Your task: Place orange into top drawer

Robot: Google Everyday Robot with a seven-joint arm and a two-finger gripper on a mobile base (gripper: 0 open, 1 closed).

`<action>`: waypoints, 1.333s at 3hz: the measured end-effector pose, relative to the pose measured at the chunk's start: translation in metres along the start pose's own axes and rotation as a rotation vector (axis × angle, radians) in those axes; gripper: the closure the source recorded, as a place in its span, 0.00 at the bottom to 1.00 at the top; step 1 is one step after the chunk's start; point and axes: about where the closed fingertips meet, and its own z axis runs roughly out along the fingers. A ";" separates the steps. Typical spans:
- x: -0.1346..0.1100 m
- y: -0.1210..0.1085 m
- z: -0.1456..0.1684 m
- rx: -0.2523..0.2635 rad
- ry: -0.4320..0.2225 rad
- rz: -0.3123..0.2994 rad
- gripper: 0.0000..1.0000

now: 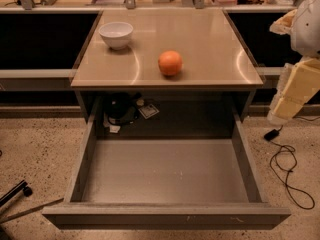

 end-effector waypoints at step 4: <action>-0.095 -0.144 0.101 0.035 -0.018 -0.280 0.00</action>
Offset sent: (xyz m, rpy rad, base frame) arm 0.1612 0.0644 -0.0220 -0.0971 -0.0530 0.2683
